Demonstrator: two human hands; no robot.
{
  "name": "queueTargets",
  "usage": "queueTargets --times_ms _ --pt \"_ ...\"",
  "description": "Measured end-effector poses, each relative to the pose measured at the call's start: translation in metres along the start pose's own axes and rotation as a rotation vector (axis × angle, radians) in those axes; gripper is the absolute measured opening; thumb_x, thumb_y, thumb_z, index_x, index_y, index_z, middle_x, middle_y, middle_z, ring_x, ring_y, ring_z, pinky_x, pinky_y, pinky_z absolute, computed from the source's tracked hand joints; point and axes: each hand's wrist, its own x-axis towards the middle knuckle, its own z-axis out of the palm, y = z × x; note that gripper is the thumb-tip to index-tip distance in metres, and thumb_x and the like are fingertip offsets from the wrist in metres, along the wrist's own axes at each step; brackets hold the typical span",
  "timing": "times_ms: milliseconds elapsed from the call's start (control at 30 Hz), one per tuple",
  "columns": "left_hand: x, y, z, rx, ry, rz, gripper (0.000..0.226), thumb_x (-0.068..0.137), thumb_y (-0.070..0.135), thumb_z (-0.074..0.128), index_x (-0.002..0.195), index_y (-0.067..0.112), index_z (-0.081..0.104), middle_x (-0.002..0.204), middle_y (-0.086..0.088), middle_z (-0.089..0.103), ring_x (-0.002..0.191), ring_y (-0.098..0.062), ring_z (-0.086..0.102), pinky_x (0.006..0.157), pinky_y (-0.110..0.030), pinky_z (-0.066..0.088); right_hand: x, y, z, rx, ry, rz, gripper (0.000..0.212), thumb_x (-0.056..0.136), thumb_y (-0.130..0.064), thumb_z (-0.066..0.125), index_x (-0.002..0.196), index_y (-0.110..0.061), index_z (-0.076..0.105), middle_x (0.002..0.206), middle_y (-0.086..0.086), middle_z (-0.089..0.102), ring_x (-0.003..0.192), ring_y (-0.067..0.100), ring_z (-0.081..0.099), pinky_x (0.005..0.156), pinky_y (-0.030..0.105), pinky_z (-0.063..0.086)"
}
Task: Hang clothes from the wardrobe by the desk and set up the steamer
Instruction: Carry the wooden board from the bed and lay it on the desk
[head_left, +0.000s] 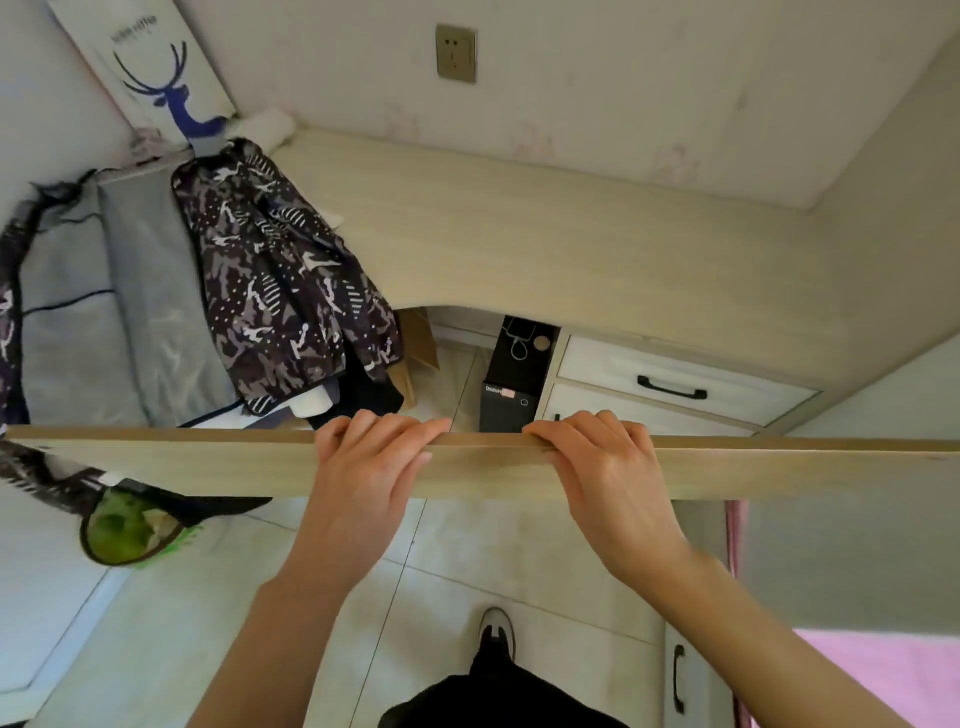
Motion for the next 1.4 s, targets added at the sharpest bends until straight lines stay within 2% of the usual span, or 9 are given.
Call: queueTargets --times_ms 100,300,467,867,1067,1400 --pt "0.043 -0.001 0.008 0.009 0.036 0.034 0.028 0.096 0.023 0.046 0.117 0.027 0.064 0.099 0.015 0.061 0.092 -0.01 0.05 0.094 -0.028 0.022 0.035 0.021 -0.004 0.008 0.032 0.01 0.028 0.088 -0.012 0.057 0.111 -0.027 0.064 0.094 -0.009 0.064 0.085 0.018 0.056 0.078 0.033 0.038" --pt "0.123 -0.005 0.02 0.01 0.122 0.122 0.028 0.096 0.023 0.047 0.116 0.024 0.066 0.1 0.01 0.064 0.091 -0.014 0.052 0.095 -0.029 0.023 0.099 0.056 -0.012 -0.016 0.107 0.028 0.027 0.088 -0.012 0.054 0.109 -0.025 0.066 0.093 -0.008 0.065 0.083 0.019 0.056 0.081 0.029 0.034" --pt "0.186 -0.013 0.03 -0.012 0.163 0.188 0.026 0.095 0.022 0.05 0.115 0.021 0.067 0.098 0.009 0.064 0.089 -0.016 0.054 0.093 -0.03 0.024 0.147 0.082 -0.015 -0.028 0.149 0.042 0.025 0.091 -0.019 0.047 0.109 -0.024 0.065 0.092 -0.007 0.065 0.081 0.019 0.056 0.083 0.031 0.034" --pt "0.338 -0.061 0.064 -0.105 0.189 0.319 0.025 0.093 0.022 0.054 0.114 0.02 0.067 0.1 0.007 0.066 0.088 -0.015 0.053 0.09 -0.032 0.027 0.271 0.12 -0.005 -0.133 0.143 0.149 0.03 0.093 -0.029 0.041 0.111 -0.027 0.064 0.094 -0.009 0.066 0.085 0.018 0.057 0.082 0.035 0.04" --pt "0.383 -0.081 0.086 -0.144 0.164 0.317 0.025 0.093 0.021 0.053 0.113 0.02 0.068 0.098 0.008 0.066 0.086 -0.015 0.052 0.089 -0.03 0.025 0.309 0.139 0.015 -0.139 0.156 0.191 0.022 0.089 -0.022 0.054 0.109 -0.026 0.065 0.093 -0.009 0.066 0.083 0.018 0.058 0.079 0.034 0.039" --pt "0.416 -0.096 0.117 -0.211 0.073 0.286 0.026 0.09 0.016 0.059 0.114 0.023 0.067 0.096 0.013 0.063 0.085 -0.011 0.052 0.089 -0.029 0.026 0.338 0.166 0.036 -0.134 0.084 0.21 0.028 0.087 -0.015 0.065 0.111 -0.028 0.065 0.091 -0.011 0.067 0.082 0.018 0.058 0.077 0.032 0.034"
